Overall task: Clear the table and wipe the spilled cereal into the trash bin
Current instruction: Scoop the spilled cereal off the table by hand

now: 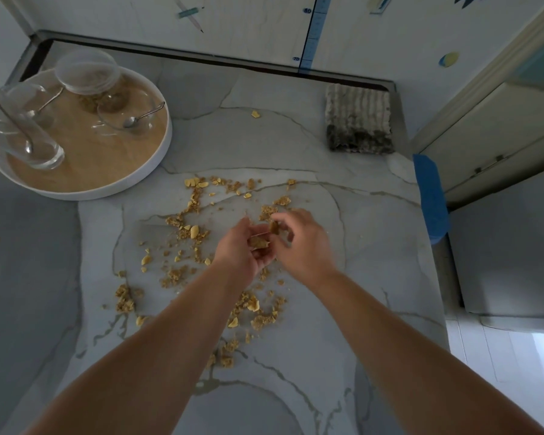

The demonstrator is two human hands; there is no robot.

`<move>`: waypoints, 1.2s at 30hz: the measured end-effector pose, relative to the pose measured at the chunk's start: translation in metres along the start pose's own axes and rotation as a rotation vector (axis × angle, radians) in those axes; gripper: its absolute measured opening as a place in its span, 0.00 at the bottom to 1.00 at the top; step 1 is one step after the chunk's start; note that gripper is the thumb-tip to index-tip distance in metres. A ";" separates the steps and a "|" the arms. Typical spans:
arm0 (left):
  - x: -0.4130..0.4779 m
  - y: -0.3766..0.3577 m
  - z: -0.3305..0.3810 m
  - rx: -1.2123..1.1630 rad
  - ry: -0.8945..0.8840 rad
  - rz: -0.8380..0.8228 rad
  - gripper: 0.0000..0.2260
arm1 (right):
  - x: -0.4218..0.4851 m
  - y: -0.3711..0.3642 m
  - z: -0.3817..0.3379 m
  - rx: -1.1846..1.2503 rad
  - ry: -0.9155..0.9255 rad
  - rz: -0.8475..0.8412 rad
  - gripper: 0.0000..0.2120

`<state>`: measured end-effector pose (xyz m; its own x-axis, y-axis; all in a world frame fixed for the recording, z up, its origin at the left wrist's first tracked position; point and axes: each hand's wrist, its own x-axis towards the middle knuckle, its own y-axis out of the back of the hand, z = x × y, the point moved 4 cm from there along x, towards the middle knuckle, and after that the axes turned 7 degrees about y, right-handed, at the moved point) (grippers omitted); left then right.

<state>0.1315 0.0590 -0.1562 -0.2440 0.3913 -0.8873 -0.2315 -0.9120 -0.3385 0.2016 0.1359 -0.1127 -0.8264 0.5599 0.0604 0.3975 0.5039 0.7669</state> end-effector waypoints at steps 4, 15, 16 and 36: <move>0.002 0.006 -0.001 -0.069 0.050 -0.044 0.18 | -0.008 -0.011 -0.008 -0.008 0.045 -0.044 0.19; 0.004 0.034 0.005 0.088 -0.013 0.084 0.12 | -0.003 -0.005 0.046 -0.171 -0.207 -0.095 0.17; 0.004 0.035 0.006 0.076 -0.012 0.093 0.13 | 0.001 -0.010 0.038 -0.154 -0.151 -0.114 0.17; 0.004 0.053 0.018 -0.031 -0.009 0.042 0.15 | 0.016 -0.031 -0.002 -0.042 0.035 0.024 0.08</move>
<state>0.1011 0.0144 -0.1714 -0.2614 0.3531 -0.8983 -0.1911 -0.9312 -0.3104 0.1755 0.1284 -0.1343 -0.8308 0.5474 0.1009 0.4008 0.4626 0.7908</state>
